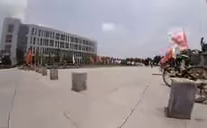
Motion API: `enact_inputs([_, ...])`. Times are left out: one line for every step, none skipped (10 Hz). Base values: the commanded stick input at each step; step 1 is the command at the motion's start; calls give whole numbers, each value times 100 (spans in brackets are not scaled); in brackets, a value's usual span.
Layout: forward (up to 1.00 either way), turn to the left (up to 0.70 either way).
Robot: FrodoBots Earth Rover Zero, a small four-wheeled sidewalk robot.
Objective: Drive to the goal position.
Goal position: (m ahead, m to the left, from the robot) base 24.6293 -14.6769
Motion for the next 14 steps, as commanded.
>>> enact_inputs([100, -32])
enact_inputs([100, -32])
enact_inputs([100, -14])
enact_inputs([100, 0])
enact_inputs([100, 0])
enact_inputs([100, 0])
enact_inputs([100, 0])
enact_inputs([100, 0])
enact_inputs([100, 0])
enact_inputs([100, 0])
enact_inputs([100, -4])
enact_inputs([100, -39])
enact_inputs([100, -38])
enact_inputs([100, -39])
